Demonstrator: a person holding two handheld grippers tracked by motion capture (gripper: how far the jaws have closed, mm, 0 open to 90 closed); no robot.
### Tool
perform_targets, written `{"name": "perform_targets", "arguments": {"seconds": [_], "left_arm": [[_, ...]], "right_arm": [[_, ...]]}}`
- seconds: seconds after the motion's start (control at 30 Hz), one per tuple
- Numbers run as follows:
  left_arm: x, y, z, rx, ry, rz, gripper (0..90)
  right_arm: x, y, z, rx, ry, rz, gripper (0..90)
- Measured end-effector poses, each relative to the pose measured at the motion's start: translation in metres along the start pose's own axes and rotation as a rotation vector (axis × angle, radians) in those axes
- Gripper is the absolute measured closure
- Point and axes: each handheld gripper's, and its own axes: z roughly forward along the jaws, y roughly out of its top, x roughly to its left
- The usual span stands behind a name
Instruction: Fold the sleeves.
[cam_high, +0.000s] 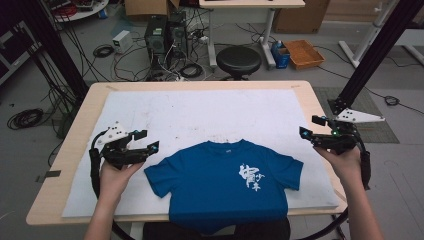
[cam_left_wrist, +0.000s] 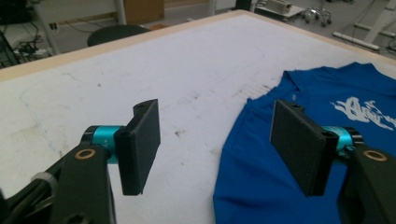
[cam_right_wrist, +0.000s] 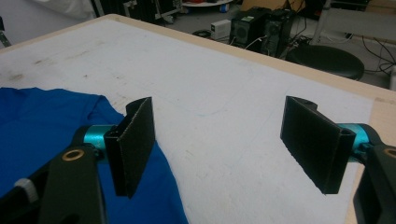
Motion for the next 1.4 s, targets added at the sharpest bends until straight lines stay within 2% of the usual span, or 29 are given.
{"name": "perform_targets", "arguments": {"seconds": [0.1, 0.17, 0.23, 0.27, 0.3, 0.37, 0.4, 0.43, 0.47, 0.5, 0.53, 0.7, 0.77, 0.9, 1.03, 1.13, 1.3, 1.4], "left_arm": [[0.000, -0.005, -0.004, 0.030, -0.024, 0.007, 40.2], [0.001, -0.009, -0.008, 0.045, -0.025, 0.002, 41.2], [0.002, -0.016, -0.013, 0.062, -0.014, -0.025, 46.4], [0.005, -0.025, -0.017, 0.085, -0.006, -0.067, 46.5], [0.005, -0.025, -0.017, 0.085, -0.006, -0.067, 47.5], [0.007, -0.035, -0.019, 0.115, -0.002, -0.090, 54.0], [0.007, -0.044, -0.019, 0.147, 0.017, -0.111, 54.9], [0.007, -0.047, -0.019, 0.169, 0.020, -0.116, 56.2], [0.007, -0.047, -0.019, 0.169, 0.020, -0.116, 58.6], [0.007, -0.053, -0.017, 0.209, 0.028, -0.125, 59.0], [0.008, -0.054, -0.016, 0.224, 0.030, -0.126, 59.1], [0.009, -0.060, -0.010, 0.254, 0.028, -0.162, 60.4], [0.009, -0.062, -0.007, 0.282, 0.028, -0.168, 60.9], [0.010, -0.065, -0.004, 0.296, 0.043, -0.181, 64.6], [0.010, -0.067, -0.002, 0.309, 0.041, -0.188, 65.9], [0.008, -0.068, 0.000, 0.316, 0.056, -0.214, 67.7], [0.009, -0.070, -0.001, 0.311, 0.057, -0.220, 77.1], [0.005, -0.069, 0.001, 0.318, 0.053, -0.196, 80.1]], "right_arm": [[0.000, 0.001, -0.001, -0.004, 0.001, 0.002, 27.0], [0.000, 0.002, -0.001, -0.011, -0.001, 0.007, 27.0], [0.000, 0.003, -0.001, -0.014, -0.008, 0.005, 26.9], [0.001, 0.003, -0.001, -0.012, -0.013, 0.004, 26.9], [0.001, 0.002, 0.000, -0.012, -0.016, 0.005, 26.9], [0.001, 0.002, 0.001, -0.010, -0.020, 0.004, 26.9], [0.001, 0.001, 0.001, -0.010, -0.021, 0.005, 26.9], [0.001, 0.001, 0.001, -0.007, -0.022, 0.006, 26.9], [0.001, 0.000, 0.002, -0.007, -0.022, 0.005, 26.9], [0.001, 0.000, 0.001, -0.007, -0.024, 0.007, 26.9], [0.001, 0.000, 0.001, -0.008, -0.023, 0.007, 26.9], [0.000, -0.001, 0.001, -0.004, -0.027, 0.006, 26.9], [0.000, -0.001, 0.002, -0.002, -0.029, 0.004, 26.9], [-0.001, -0.001, 0.002, -0.001, -0.032, 0.004, 27.0], [-0.001, -0.002, 0.002, -0.003, -0.039, -0.004, 26.9], [0.000, -0.002, 0.001, -0.008, -0.050, -0.009, 26.9], [0.001, -0.002, 0.001, -0.012, -0.060, -0.023, 27.0], [0.001, -0.001, 0.000, -0.015, -0.073, -0.032, 27.2]]}}
